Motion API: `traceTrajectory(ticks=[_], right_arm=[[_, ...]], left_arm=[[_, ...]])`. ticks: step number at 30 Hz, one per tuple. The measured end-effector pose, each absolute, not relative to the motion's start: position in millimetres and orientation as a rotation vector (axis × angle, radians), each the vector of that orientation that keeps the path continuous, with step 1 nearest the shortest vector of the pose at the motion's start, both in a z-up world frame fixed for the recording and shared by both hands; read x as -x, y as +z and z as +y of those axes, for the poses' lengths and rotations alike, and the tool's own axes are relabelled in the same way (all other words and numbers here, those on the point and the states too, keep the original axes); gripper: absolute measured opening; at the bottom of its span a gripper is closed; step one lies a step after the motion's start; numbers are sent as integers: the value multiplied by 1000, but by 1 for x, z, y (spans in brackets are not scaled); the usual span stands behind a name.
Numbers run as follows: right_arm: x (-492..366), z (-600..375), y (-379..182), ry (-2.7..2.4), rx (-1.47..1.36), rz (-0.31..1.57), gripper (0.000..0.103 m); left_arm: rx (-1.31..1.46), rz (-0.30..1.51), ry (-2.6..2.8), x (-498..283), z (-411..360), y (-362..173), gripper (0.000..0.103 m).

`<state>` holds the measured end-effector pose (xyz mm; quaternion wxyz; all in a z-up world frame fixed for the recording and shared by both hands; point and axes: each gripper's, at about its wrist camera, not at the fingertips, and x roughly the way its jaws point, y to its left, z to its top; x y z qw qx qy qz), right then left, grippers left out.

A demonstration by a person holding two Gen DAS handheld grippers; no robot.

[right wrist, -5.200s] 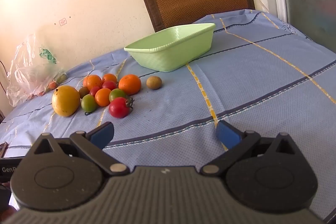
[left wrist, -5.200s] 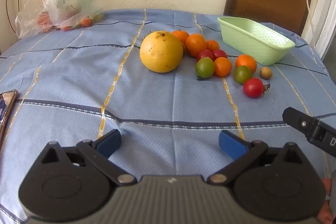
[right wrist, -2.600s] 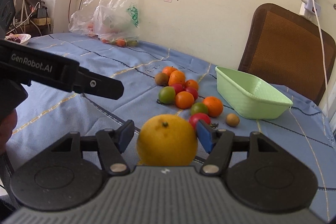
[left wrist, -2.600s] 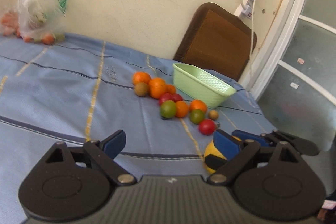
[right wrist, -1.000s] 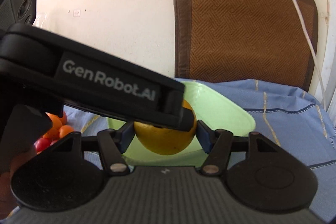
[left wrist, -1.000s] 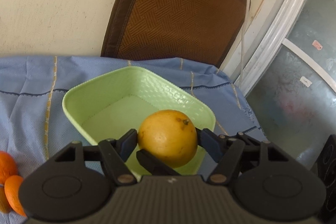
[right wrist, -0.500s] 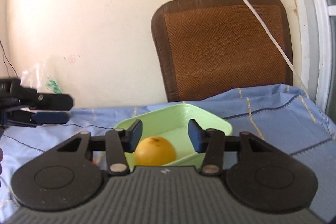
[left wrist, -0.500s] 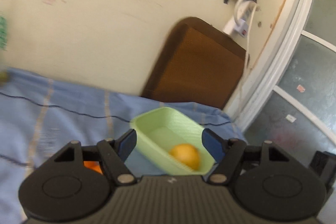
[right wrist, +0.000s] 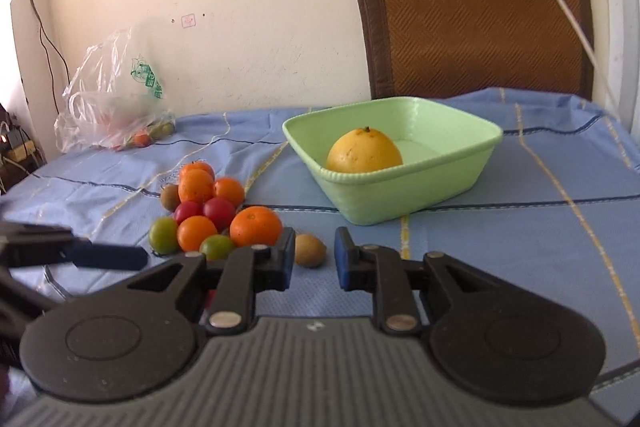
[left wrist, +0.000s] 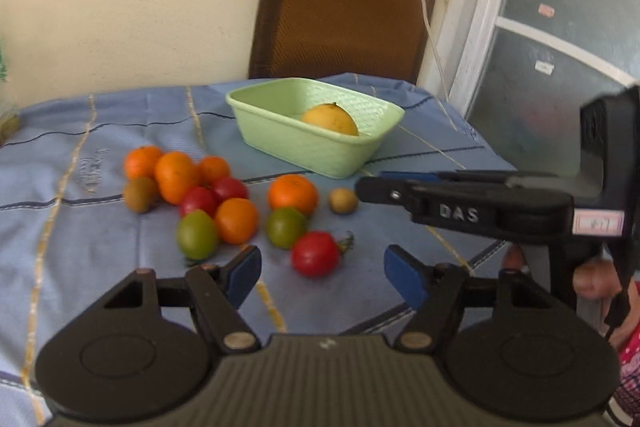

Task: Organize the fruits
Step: 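Grasp a red cherry tomato with the left gripper while the right grasps a brown kiwi, then carry the tomato and kiwi over the green basket and open both grippers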

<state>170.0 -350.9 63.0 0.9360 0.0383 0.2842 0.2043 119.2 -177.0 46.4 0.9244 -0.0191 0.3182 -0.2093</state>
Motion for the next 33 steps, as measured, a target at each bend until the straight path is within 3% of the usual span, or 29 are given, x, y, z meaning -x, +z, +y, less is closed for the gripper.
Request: traceTrajectory(ticks=[1, 5, 8, 11, 12, 13, 23, 33], right_arm=[[-170, -352, 60, 425, -83, 593, 24], [-177, -347, 54, 468, -71, 643, 26], [-178, -342, 52, 464, -45, 652, 37], [-178, -335, 50, 441, -8, 670, 33], [-176, -334, 50, 438, 4, 667, 25], [-173, -334, 51, 436, 11, 663, 24], [-100, -328, 55, 492, -42, 632, 24], [-80, -288, 52, 519, 143, 598, 26]], left_arm=[[26, 661, -419, -122, -180, 44, 69], [21, 704, -396, -131, -191, 36, 50], [-9, 686, -374, -131, -194, 31, 44], [-37, 672, -361, -128, -194, 30, 33], [-40, 673, -368, -126, -193, 31, 32], [-37, 674, -378, -123, -191, 32, 32], [-2, 641, -373, -67, -126, 41, 32], [59, 649, -270, -64, -89, 32, 34]])
